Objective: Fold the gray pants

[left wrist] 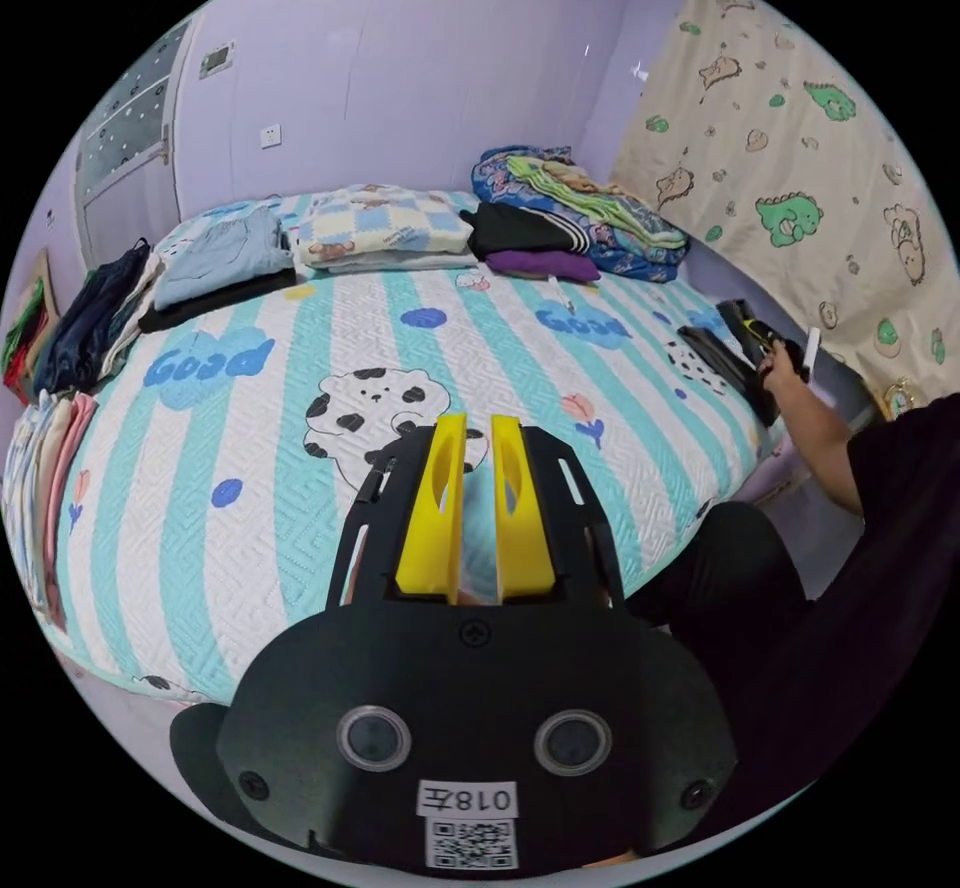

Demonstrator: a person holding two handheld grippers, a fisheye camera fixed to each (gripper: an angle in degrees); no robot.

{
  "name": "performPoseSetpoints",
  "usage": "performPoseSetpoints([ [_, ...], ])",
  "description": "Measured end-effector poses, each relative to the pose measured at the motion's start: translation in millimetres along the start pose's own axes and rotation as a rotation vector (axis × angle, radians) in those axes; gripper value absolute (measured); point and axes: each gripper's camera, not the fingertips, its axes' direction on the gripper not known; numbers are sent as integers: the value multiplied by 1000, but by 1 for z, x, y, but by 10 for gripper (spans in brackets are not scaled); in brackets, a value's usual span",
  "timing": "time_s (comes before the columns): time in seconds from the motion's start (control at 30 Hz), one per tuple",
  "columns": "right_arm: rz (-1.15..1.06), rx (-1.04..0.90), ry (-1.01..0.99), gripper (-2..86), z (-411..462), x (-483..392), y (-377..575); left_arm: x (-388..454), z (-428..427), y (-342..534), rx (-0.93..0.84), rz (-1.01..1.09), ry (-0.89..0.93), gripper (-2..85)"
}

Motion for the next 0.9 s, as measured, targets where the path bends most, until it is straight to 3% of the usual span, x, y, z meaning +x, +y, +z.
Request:
performPoseSetpoints([
  [0.13,-94,114,-384,55,-83,-33,0,-4,-19,8,41,-43,76,48],
  [0.53,-217,187,-1146,55,-228,-247,-17,-58,-164,56,304,-98,163,53],
  [0.8,-142,102,-1400,55,-281,-410,15,-133,-255,130,445,-215,181,63],
  [0.9,-9,107,-1486,54,-285,-436,53,-166,-284,159,473,-280,151,63],
])
